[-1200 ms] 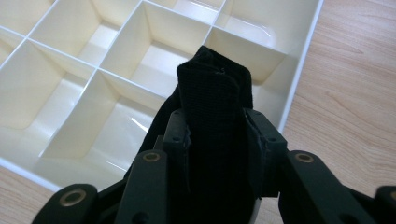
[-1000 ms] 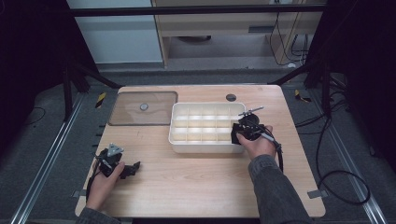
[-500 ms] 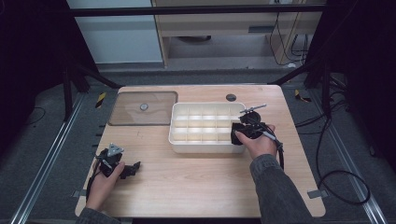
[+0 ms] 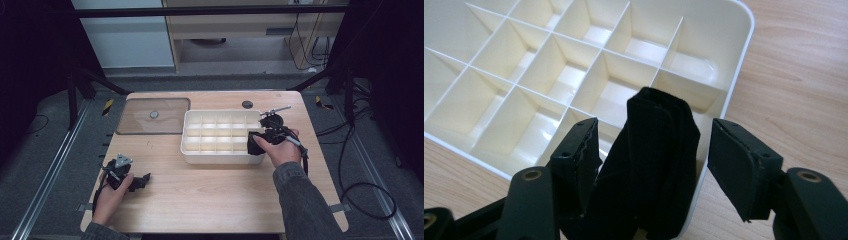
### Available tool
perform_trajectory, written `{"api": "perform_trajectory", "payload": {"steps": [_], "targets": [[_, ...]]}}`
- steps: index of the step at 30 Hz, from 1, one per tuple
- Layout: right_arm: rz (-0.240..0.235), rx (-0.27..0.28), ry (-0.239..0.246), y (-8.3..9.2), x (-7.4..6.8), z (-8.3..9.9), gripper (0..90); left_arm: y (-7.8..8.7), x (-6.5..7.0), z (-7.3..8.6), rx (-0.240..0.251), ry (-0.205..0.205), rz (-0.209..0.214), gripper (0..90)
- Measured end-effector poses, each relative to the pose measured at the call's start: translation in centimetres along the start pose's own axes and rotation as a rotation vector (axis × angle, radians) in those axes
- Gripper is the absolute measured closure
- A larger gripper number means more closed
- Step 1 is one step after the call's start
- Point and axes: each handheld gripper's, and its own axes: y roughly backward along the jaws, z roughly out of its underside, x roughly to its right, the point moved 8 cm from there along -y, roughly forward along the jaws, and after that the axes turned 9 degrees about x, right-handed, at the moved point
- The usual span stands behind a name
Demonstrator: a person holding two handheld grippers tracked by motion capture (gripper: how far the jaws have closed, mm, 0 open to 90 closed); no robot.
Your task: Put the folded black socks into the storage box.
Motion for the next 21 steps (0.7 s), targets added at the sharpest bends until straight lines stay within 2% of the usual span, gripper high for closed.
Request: {"api": "perform_trajectory", "payload": {"steps": [9,15,21], "targets": [[-0.001,-0.014,-0.011,1.2,0.5,-1.4,39.1,0.0,0.1,0.0,0.003,0.006,0.002,0.0],[-0.009,-0.012,-0.010,2.3,0.8,-2.5,50.2,0.0,0.1,0.0,0.004,0.005,0.002,0.0],[-0.025,0.002,-0.004,3.5,1.2,-3.7,66.7,0.0,0.1,0.0,0.004,0.002,0.002,0.0]]}}
